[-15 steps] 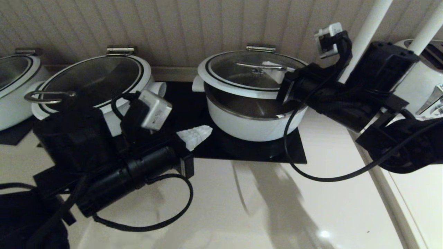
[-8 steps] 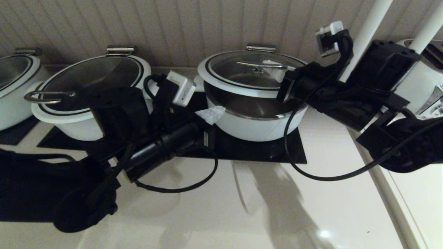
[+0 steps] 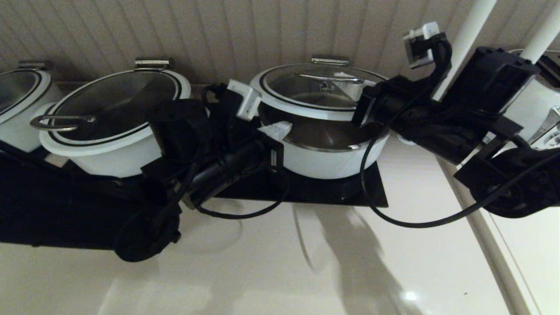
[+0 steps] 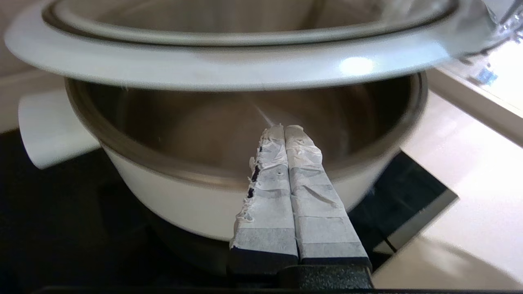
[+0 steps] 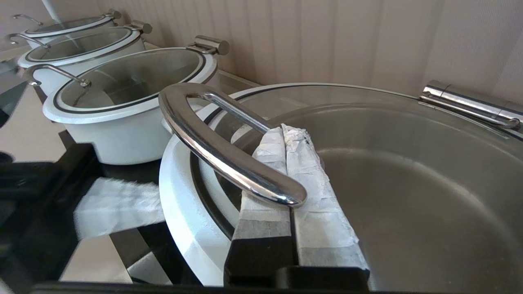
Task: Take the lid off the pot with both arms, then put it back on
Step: Hold the pot lid with the left arm
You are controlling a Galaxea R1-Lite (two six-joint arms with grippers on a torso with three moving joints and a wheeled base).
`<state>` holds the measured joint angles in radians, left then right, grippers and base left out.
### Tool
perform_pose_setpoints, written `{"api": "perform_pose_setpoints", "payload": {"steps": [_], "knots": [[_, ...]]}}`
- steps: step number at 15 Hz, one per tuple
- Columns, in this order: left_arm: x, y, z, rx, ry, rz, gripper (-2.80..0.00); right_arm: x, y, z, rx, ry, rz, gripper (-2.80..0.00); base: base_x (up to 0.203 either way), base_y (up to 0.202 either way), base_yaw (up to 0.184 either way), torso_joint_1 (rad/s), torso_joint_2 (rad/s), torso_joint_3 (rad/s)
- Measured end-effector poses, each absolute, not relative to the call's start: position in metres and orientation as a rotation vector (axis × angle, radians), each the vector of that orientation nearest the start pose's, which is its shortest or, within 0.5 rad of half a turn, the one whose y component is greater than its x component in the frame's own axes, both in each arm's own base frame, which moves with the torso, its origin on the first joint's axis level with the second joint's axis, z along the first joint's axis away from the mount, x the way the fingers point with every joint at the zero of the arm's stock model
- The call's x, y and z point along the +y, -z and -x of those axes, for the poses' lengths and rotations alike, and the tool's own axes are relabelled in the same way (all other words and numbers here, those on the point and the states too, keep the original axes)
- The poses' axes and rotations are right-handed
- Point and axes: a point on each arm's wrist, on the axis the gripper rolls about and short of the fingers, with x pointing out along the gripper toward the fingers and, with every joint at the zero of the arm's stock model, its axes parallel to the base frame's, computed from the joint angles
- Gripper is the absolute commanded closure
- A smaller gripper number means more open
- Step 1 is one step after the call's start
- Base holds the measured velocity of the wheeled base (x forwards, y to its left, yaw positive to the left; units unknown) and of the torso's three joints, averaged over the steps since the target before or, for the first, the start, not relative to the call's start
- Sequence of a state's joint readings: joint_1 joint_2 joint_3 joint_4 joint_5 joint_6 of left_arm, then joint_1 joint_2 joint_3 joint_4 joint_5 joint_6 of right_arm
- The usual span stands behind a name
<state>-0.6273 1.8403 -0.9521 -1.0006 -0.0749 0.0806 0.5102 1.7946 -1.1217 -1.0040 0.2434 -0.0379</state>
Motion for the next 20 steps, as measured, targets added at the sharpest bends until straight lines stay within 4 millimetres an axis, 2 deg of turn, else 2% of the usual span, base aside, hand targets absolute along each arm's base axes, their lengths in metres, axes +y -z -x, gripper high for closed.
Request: {"api": "perform_pose_setpoints", "payload": {"steps": [8,16,20], "knots": [[-0.206,-0.219,-0.306,-0.173,0.656,-0.041,0.00,0.174,-0.276,-0.299,-0.350,-0.740,-0.009,0.00,0.000,0.000,0.000,0.000,0.00,0.000],[-0.209,-0.215,-0.313,-0.169,0.654,-0.041,0.00,0.172,-0.274,-0.297,-0.343,-0.742,-0.007,0.00,0.000,0.000,0.000,0.000,0.00,0.000],[-0.213,-0.220,-0.320,-0.194,0.653,-0.034,0.00,0.171,-0.273,-0.295,-0.339,-0.743,-0.006,0.00,0.000,0.000,0.000,0.000,0.00,0.000]]}}
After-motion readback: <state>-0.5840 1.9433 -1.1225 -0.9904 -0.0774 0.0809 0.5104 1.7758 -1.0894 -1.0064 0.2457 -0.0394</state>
